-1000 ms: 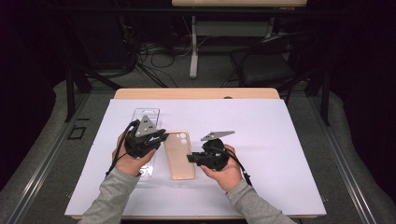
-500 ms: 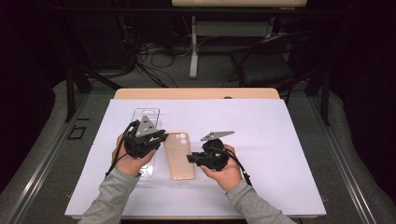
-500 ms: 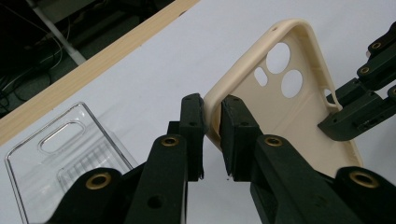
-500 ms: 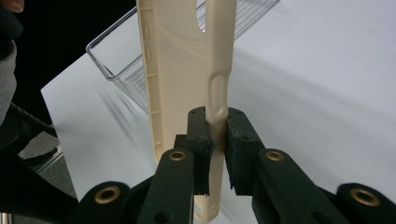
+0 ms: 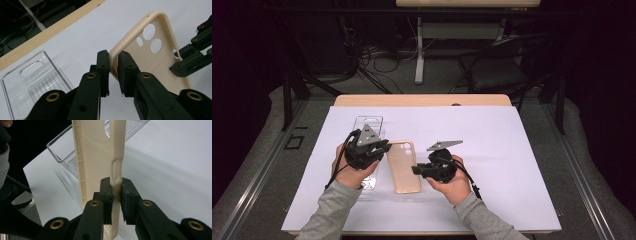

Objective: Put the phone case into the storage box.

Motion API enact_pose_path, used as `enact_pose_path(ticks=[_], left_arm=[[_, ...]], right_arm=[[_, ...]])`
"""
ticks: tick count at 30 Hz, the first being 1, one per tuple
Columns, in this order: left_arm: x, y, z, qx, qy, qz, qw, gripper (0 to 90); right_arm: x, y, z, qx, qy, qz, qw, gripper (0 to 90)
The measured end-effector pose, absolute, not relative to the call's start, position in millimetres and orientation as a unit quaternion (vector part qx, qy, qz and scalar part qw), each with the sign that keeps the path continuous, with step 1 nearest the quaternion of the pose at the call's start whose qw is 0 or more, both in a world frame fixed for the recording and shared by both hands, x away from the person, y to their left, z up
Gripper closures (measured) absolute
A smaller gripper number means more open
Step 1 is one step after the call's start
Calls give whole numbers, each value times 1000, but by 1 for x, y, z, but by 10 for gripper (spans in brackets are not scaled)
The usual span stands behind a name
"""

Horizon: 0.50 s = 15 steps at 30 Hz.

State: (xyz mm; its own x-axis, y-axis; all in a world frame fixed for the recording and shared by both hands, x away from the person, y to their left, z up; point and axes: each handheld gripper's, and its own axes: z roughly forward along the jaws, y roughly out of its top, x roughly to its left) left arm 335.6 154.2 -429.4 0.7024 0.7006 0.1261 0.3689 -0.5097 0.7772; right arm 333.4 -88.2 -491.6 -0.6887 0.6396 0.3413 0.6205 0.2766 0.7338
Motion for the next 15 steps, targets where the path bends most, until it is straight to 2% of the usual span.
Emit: enact_pose_path(ticks=[15], left_arm=[[336,155,-430,837,327,214,383,803]], right_arm=[[334,-89,-492,395,797,457,8,797]])
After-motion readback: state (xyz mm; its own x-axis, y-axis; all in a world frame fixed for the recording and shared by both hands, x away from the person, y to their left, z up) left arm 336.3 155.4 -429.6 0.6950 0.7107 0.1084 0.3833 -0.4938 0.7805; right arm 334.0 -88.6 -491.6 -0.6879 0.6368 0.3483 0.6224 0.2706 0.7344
